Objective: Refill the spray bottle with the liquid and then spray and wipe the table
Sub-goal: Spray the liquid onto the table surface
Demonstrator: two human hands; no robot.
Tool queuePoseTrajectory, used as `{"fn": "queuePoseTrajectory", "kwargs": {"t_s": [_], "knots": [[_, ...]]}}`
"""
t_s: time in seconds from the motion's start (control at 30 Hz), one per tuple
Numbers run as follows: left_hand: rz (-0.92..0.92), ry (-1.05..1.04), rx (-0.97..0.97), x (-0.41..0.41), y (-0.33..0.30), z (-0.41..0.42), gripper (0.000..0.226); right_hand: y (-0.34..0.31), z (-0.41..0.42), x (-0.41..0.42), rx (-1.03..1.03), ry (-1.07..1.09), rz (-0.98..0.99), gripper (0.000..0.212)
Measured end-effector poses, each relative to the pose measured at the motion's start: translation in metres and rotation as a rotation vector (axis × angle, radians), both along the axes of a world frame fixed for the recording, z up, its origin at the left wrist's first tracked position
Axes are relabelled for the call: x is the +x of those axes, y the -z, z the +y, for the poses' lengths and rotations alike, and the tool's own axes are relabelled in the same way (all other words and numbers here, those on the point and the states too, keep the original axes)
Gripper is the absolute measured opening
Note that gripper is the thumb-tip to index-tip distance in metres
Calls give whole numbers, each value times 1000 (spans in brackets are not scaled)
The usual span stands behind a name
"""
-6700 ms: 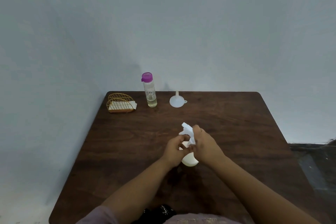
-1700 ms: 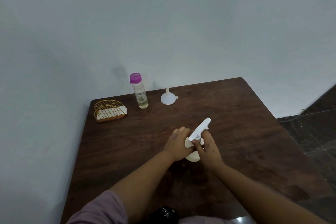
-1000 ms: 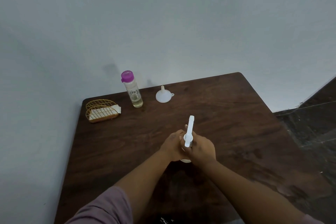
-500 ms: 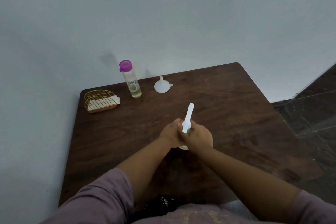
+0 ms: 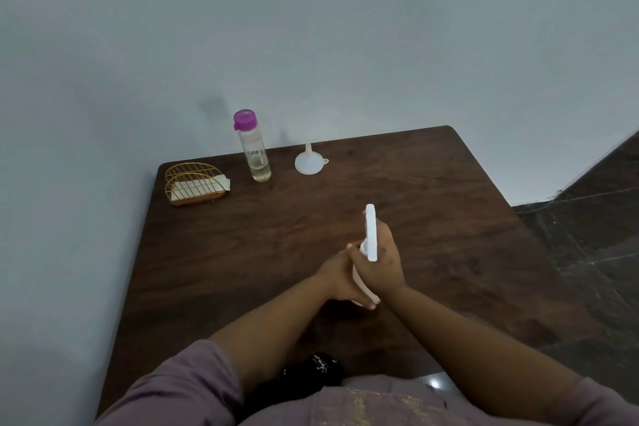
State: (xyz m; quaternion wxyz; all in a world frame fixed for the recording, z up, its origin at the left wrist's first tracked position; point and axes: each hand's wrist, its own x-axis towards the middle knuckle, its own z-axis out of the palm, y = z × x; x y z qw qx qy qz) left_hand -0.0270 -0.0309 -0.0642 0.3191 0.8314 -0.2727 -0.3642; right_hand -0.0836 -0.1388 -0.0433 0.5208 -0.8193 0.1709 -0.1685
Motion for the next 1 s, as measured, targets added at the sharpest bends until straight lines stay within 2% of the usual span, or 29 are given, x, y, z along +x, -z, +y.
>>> {"fn": "queuePoseTrajectory", "kwargs": {"t_s": [0.13, 0.2, 0.27, 0.37, 0.57, 0.77, 0.93, 1.0], "knots": [[167, -31, 35, -45, -8, -22, 119, -18, -21, -14, 7, -64, 108, 22], [247, -77, 35, -70, -7, -36, 112, -20, -32, -23, -10, -142, 242, 23], [361, -172, 15, -95, -9, -49, 105, -15, -43, -32, -161, -230, 366, 31], [458, -250, -7, -123, -16, -66, 84, -11, -60, -45, -217, -316, 504, 40], [453, -341, -6, -165, -18, -89, 86, -8, -85, -77, -123, -328, 552, 45], [435, -474, -39, -205, -8, -92, 94, -5, -81, -101, -111, -343, 550, 30], [419, -463, -37, -230, -10, -94, 102, 5, -80, -122, -147, -449, 583, 30], [384, -441, -39, -235, -12, -96, 99, 5, -82, -131, -151, -493, 572, 28]]}}
